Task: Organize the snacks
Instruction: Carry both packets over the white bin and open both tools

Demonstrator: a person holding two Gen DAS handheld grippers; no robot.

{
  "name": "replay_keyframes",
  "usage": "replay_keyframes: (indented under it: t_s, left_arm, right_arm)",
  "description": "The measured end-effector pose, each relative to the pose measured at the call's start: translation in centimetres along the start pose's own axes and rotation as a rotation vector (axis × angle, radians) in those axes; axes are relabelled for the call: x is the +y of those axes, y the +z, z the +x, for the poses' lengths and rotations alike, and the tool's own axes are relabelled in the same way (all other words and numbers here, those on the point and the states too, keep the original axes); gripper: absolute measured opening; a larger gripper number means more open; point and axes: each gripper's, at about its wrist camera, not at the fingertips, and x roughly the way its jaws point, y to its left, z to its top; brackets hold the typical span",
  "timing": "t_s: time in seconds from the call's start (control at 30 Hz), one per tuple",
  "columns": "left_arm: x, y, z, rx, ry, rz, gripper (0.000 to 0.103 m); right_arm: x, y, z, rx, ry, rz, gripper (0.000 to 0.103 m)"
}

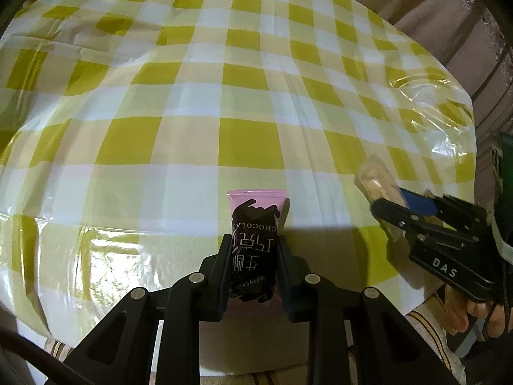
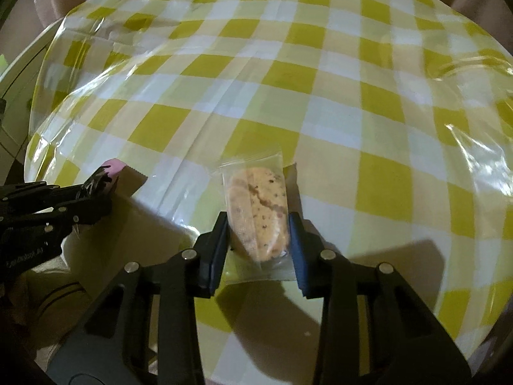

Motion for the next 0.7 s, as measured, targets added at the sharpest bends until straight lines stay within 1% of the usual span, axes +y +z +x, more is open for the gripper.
replay_keyframes:
  t_s: [0.2, 0.7]
  left_arm:
    - [-1.1, -0.4, -1.2, -0.023, 0.000, 0.015, 0.026]
    - [-6.2, -1.8, -3.0, -0.043, -0.043, 0.074, 0.026]
  right_arm:
    - [-0.3, -1.5, -2.1, -0.015, -0.024, 0.034, 0.040]
    - [-2.4, -5.4, -6.6, -0.047, -0.054, 0.119, 0.040]
